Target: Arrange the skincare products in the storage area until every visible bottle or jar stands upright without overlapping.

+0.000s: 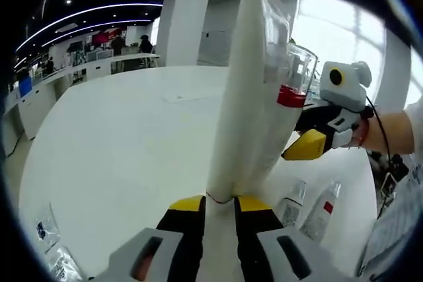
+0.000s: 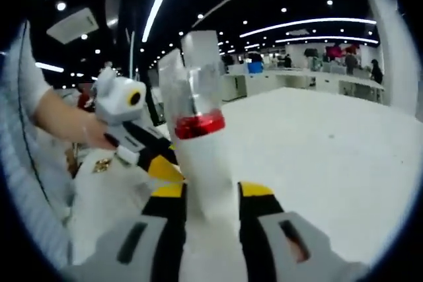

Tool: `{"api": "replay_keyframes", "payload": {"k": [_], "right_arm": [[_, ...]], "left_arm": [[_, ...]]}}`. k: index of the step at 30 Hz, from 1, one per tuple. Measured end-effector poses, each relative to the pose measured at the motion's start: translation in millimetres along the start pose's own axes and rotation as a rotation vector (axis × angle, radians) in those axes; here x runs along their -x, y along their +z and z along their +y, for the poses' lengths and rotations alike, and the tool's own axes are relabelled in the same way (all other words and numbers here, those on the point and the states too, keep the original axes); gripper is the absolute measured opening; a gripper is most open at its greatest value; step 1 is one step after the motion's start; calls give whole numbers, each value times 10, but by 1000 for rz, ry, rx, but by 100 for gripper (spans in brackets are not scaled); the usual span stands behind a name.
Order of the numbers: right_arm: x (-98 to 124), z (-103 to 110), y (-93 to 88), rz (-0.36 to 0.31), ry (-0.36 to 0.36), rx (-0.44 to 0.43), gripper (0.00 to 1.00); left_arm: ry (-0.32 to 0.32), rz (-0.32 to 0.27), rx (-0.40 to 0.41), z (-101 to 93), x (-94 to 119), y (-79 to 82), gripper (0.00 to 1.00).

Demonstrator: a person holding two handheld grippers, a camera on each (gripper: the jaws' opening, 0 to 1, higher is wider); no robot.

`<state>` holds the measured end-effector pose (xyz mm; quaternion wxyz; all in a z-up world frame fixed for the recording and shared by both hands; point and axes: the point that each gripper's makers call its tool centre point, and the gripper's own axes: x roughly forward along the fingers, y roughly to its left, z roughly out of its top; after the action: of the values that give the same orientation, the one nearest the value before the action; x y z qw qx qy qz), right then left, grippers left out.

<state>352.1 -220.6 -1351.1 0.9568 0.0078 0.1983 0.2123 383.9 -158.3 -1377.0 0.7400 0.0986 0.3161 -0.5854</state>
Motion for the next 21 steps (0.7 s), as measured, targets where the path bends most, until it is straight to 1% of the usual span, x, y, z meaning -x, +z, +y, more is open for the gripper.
{"api": "replay_keyframes", "payload": {"k": [2,3,5,6,9,18,21], "right_arm": [[-26,3,-53,6,-3,-7,28],[-24,-5,-57,5,-4,-9,27],[7,-93,-49,-8,-33,-37,28],[16,-95,-47,-9,-25,-49,28],[39,-125,-64,2,-31,-24,28],[74,-180,-75,8,-48,-16,27],[124,-201,-64,2,-59,-23,27]], "left_arm": [[2,6,0,-3,-7,-17,18],[3,7,-1,-5,-7,-19,18],[3,11,-5,-11,-9,-24,18],[3,11,-8,-10,-10,-24,18],[9,9,-13,8,-9,-11,18],[20,14,-22,25,-10,-11,18],[25,15,-21,44,38,-7,18]]}}
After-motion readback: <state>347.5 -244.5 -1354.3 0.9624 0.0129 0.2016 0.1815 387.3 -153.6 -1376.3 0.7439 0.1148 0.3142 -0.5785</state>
